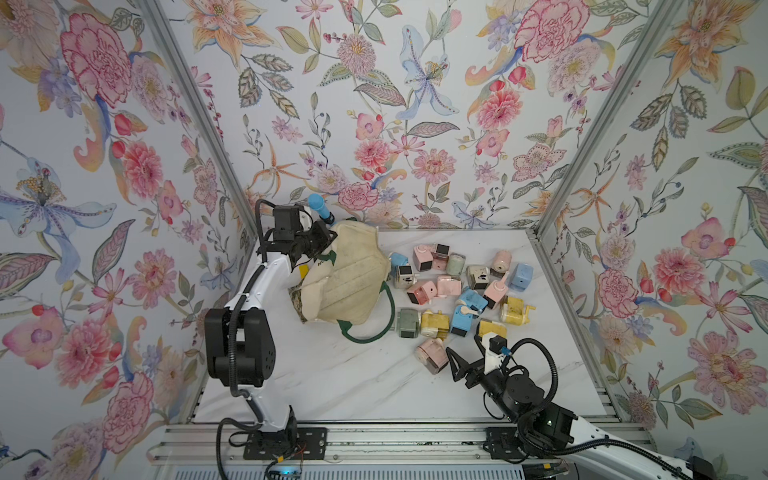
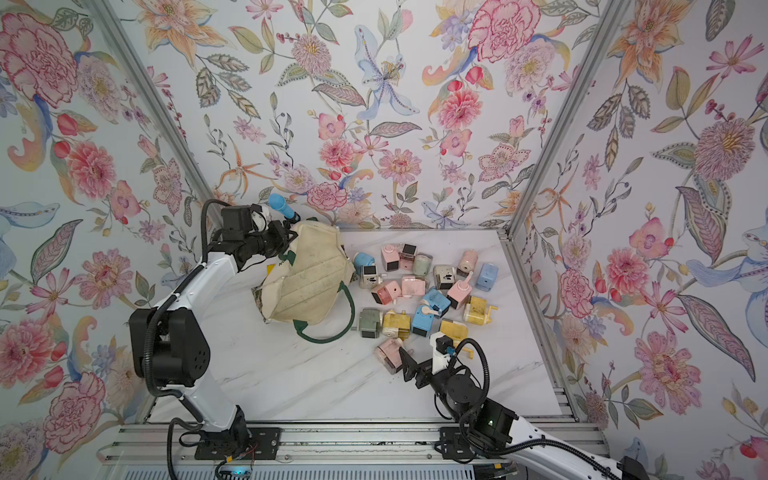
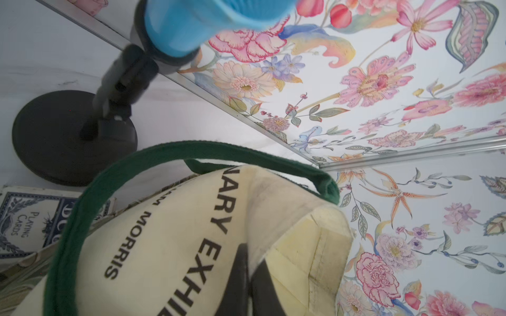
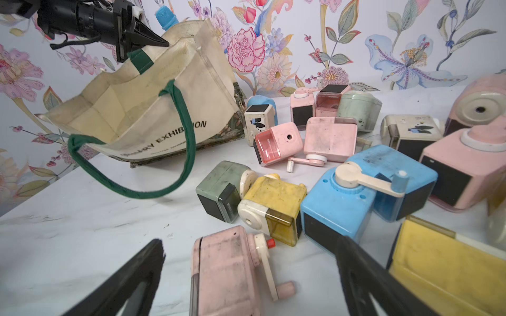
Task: Take out the pencil sharpeners from the tote bags
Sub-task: Place the pencil sharpener at the center of the board, then adjust the canvas bag at the center of the board.
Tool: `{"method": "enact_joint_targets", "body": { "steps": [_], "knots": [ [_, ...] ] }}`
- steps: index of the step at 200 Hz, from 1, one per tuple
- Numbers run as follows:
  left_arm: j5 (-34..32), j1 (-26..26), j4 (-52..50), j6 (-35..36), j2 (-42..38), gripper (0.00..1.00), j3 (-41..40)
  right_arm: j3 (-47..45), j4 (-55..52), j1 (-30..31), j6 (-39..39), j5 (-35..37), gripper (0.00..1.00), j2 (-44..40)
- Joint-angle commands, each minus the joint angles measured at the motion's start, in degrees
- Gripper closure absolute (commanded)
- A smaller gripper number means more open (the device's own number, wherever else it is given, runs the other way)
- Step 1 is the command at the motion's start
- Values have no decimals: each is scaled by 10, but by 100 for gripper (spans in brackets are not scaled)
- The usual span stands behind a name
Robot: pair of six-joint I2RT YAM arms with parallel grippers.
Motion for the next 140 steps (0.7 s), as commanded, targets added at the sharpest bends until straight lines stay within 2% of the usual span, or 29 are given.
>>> {"method": "enact_joint_targets", "body": {
  "steps": [1, 29, 48, 85, 140],
  "knots": [
    [40, 30, -104, 59, 81, 100, 115, -15, 45, -3, -3, 1, 3, 45],
    [22, 55, -265, 145, 218, 100, 323, -6, 70, -4, -6, -3, 3, 95],
    [24, 81, -230, 133, 242, 99, 324, -5, 89, -6, -11, -7, 3, 117],
    [45, 104, -223, 137, 308, 89, 382, -3, 106, -10, -15, -9, 3, 146],
    [66, 106, -211, 149, 307, 83, 376, 8, 121, -17, -16, -17, 3, 193]
  ]
}}
